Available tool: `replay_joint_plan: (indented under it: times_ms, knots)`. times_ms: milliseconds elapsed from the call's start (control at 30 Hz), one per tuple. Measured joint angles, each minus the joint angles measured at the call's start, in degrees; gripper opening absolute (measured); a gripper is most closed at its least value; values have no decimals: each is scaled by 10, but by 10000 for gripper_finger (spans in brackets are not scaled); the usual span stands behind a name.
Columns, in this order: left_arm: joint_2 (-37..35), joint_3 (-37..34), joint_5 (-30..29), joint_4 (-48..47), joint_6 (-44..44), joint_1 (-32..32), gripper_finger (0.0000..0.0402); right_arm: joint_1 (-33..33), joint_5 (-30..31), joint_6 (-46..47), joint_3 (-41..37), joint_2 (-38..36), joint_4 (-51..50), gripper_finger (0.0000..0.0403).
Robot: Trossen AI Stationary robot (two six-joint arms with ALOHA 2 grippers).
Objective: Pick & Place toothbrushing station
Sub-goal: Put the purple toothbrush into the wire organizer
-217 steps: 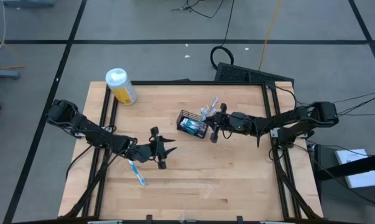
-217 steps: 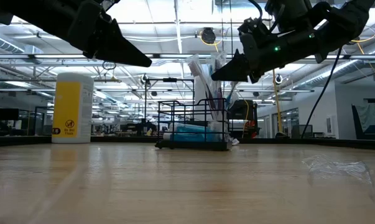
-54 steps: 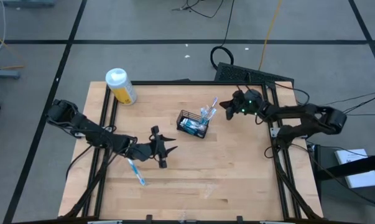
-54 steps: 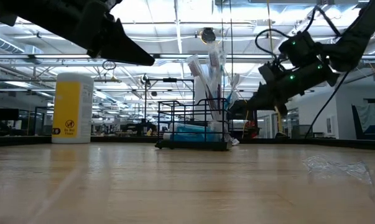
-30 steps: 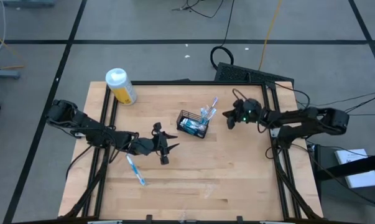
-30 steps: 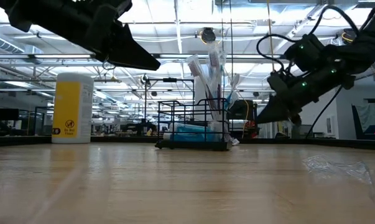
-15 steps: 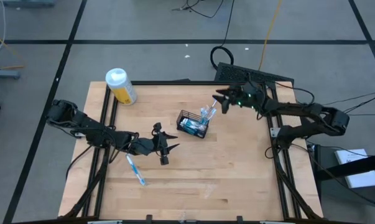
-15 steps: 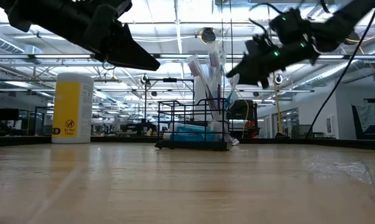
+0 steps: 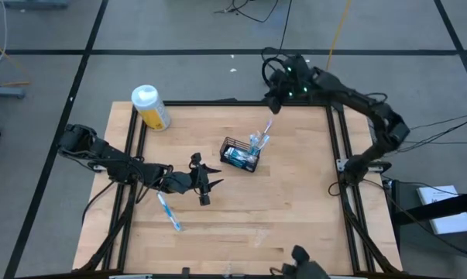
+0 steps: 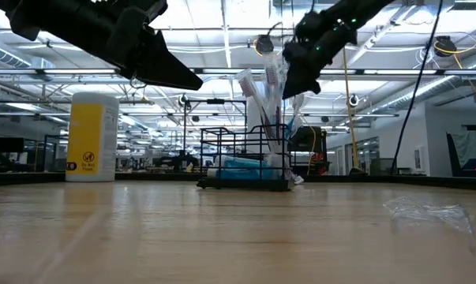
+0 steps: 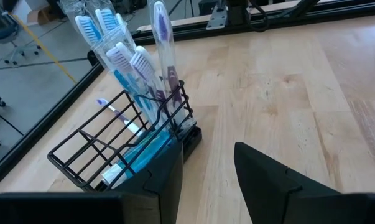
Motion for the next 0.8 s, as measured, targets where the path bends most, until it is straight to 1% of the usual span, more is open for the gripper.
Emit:
replay_joint_plan:
  times_ms: [67, 167, 233, 333, 533, 633, 800]
  knots:
    - [0, 0, 0, -1, -1, 0, 152, -9, -13, -22, 38, 31, -65, 117]
    - [0, 0, 0, -5, -4, 0, 152, -18, -12, -61, 73, 66, -156, 119]
    - [0, 0, 0, -5, -5, 0, 152, -22, -11, -83, 74, 82, -193, 123]
    - [0, 0, 0, -9, -3, 0, 152, -22, 9, -117, 58, 94, -214, 131]
    - [0, 0, -1, -13, -2, 0, 152, -4, 85, -218, -3, 96, -204, 149]
    - [0, 0, -1, -14, -2, 0, 152, -1, 90, -245, -41, 96, -191, 156]
    - [0, 0, -1, -14, -2, 0, 152, -3, 91, -247, -111, 89, -113, 161]
